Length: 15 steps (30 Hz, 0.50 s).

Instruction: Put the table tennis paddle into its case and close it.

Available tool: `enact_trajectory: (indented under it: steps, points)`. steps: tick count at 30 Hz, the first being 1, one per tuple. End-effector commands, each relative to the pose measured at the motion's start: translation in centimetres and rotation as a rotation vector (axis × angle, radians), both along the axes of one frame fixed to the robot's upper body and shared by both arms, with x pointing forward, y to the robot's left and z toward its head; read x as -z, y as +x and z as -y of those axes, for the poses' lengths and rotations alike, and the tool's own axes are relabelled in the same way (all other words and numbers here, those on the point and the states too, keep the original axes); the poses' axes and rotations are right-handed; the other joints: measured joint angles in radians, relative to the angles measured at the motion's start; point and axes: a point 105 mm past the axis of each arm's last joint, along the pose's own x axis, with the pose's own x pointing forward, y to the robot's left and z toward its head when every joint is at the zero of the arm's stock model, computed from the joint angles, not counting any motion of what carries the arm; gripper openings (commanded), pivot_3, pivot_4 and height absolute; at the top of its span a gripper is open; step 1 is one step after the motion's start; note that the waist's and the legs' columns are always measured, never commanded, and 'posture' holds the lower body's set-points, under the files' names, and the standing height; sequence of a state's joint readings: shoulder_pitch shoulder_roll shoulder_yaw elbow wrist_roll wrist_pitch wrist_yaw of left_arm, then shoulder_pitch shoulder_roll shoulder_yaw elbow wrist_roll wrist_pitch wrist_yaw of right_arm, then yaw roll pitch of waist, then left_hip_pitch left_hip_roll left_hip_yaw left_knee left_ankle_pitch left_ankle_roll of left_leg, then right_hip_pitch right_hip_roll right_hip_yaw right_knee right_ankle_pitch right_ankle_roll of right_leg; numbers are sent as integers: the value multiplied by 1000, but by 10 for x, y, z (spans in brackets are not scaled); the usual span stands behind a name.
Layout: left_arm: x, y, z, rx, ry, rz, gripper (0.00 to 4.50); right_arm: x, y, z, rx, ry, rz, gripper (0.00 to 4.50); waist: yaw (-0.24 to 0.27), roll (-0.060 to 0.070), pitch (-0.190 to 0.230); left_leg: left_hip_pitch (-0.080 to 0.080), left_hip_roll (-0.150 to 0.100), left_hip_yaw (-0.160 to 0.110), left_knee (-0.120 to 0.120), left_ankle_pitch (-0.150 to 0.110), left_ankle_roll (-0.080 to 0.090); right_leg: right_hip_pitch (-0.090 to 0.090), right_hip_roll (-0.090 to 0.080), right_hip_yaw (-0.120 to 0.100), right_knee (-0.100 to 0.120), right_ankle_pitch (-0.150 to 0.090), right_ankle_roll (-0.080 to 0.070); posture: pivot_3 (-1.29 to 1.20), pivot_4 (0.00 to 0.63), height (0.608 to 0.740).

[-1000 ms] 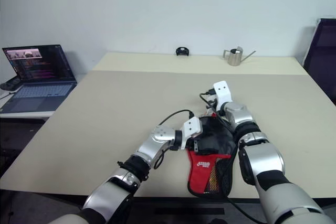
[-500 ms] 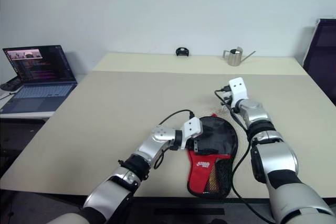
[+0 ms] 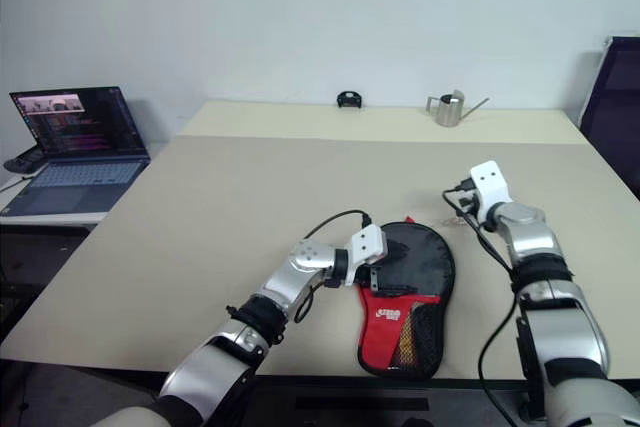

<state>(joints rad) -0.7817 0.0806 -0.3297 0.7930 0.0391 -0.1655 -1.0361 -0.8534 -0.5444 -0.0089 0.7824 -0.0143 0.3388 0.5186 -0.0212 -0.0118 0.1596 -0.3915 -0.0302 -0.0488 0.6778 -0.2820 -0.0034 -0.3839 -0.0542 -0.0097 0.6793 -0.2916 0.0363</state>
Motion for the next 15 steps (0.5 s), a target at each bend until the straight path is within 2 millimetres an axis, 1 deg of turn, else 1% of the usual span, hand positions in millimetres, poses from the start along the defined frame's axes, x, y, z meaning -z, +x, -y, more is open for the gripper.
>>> enact_trajectory:
  steps: [1,2,6,9,10,13,15]
  points:
    - [52,-16,-13,5,172,-121,4500,-30,-18,15,-13,-21,45,458,4,0,0,0,0,0,0,0,0,0,0,0,0,0,0,0,150,740]
    - [52,-15,-13,5,171,-120,4500,-30,-24,16,-18,-20,35,458,5,0,0,0,0,0,0,0,0,0,0,0,0,0,0,0,150,740]
    - [51,-15,-10,5,167,-120,4500,-24,-61,17,-66,-6,-49,456,18,1,0,0,0,-1,0,0,0,0,1,-1,0,0,0,0,150,740]
    - [51,-16,-8,12,165,-121,4500,-17,-89,7,-124,35,-132,456,23,0,0,0,0,-1,0,0,0,2,1,-1,-1,0,0,0,150,740]
    - [52,-17,-7,16,165,-122,4500,-14,-103,0,-160,69,-183,455,23,0,0,1,0,-2,0,0,0,2,1,-1,-2,0,0,0,150,740]
    - [51,-18,-5,23,164,-122,4500,-6,-134,-11,-235,107,-289,443,24,0,0,3,0,-3,0,0,1,6,1,-2,-4,0,0,0,150,740]
    - [51,-18,-3,25,161,-122,4500,-1,-149,-15,-266,120,-340,440,26,-1,0,7,0,-4,-1,-1,1,10,1,-3,-6,-1,1,0,150,740]
